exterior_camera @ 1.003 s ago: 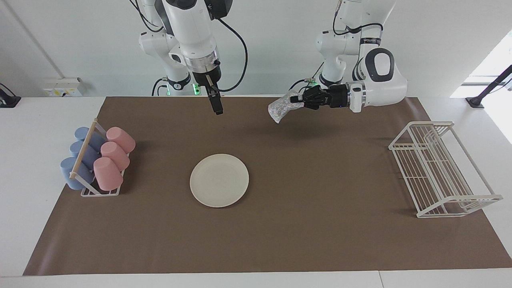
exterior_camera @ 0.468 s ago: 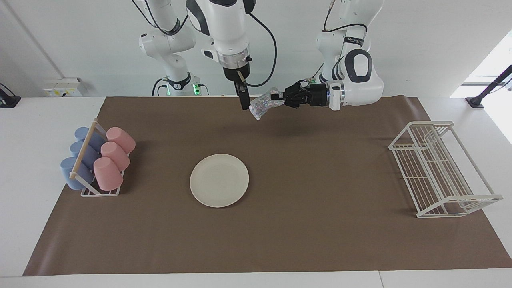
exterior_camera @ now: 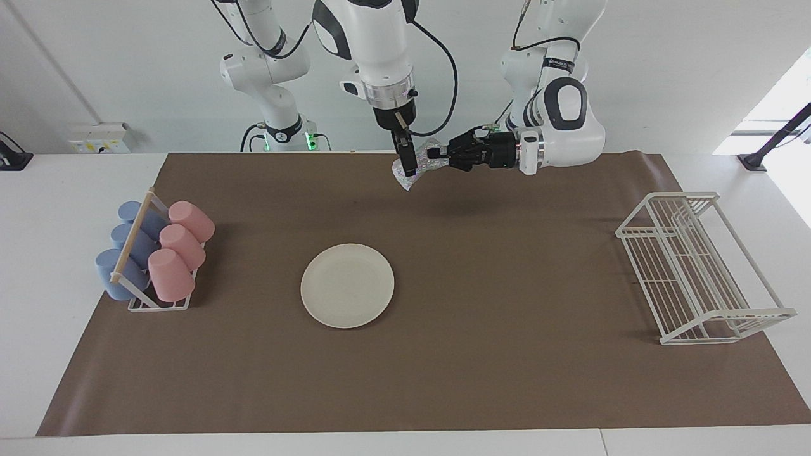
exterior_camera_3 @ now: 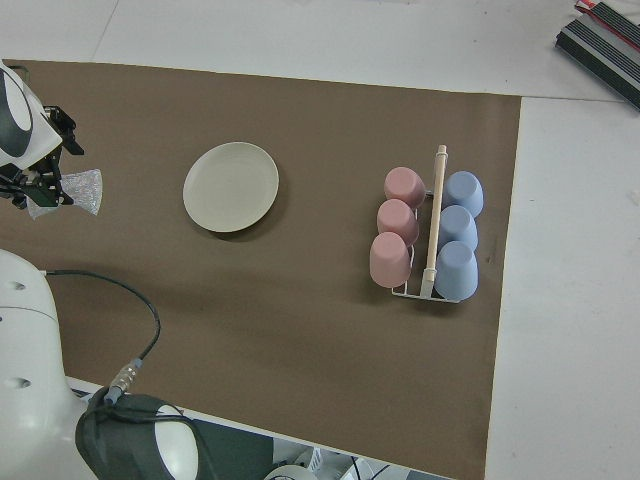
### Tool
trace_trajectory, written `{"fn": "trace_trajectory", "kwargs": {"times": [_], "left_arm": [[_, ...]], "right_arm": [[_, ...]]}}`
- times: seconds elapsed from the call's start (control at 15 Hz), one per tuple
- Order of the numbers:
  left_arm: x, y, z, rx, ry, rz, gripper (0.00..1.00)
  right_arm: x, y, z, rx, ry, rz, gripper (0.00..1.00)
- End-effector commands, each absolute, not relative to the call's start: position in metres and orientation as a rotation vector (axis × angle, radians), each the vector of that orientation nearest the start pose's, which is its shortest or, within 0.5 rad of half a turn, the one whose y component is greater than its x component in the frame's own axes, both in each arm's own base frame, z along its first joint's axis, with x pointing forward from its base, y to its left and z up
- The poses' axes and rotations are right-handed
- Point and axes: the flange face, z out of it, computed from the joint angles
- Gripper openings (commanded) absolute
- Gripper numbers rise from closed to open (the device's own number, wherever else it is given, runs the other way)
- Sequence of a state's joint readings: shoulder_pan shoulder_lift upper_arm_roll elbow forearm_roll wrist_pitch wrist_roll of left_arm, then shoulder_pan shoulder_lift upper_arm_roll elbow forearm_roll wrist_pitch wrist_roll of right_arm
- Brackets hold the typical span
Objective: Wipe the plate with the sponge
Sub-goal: 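Lift the cream plate with the right gripper toward the sponge, then rub the plate face against the sponge held by the left gripper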
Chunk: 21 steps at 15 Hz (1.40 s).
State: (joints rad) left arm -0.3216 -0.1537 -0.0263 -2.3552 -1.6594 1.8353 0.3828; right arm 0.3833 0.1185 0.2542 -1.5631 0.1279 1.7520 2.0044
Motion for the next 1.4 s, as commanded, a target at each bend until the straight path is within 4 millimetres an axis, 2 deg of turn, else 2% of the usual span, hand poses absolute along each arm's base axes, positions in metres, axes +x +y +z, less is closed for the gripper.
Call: {"fn": "trace_trajectory", "kwargs": {"times": [0.0,0.27,0.4,0.47,0.53,0.67,0.8,1.34], "left_arm": [[0.424,-0.241,0.438,1.652,0.149,-0.219,0.0],[0.424,-0.241,0.438,1.652,0.15,-0.22,0.0],[0.425,-0.24,0.438,1.651,0.152,-0.219,0.0],[0.424,-0.24,0.437,1.651,0.152,-0.221,0.0],[0.424,-0.241,0.438,1.651,0.151,-0.22,0.0],[0.424,-0.24,0.438,1.652,0.148,-0.219,0.0],[0.423,-0.241,0.438,1.649,0.145,-0.226,0.0],[0.422,-0.241,0.438,1.65,0.144,-0.226,0.0]], "right_arm": [[0.473,0.366,0.566,-2.316,1.954,0.219,1.0],[0.464,0.363,0.551,-2.331,1.968,0.218,1.0],[0.464,0.364,0.553,-2.319,1.964,0.215,1.0],[0.465,0.364,0.554,-2.315,1.963,0.215,0.97],[0.466,0.364,0.554,-2.316,1.962,0.215,0.79],[0.466,0.365,0.556,-2.315,1.951,0.208,0.34],[0.466,0.365,0.556,-2.316,1.946,0.208,0.0],[0.468,0.361,0.559,-2.309,1.949,0.207,0.0]]}}
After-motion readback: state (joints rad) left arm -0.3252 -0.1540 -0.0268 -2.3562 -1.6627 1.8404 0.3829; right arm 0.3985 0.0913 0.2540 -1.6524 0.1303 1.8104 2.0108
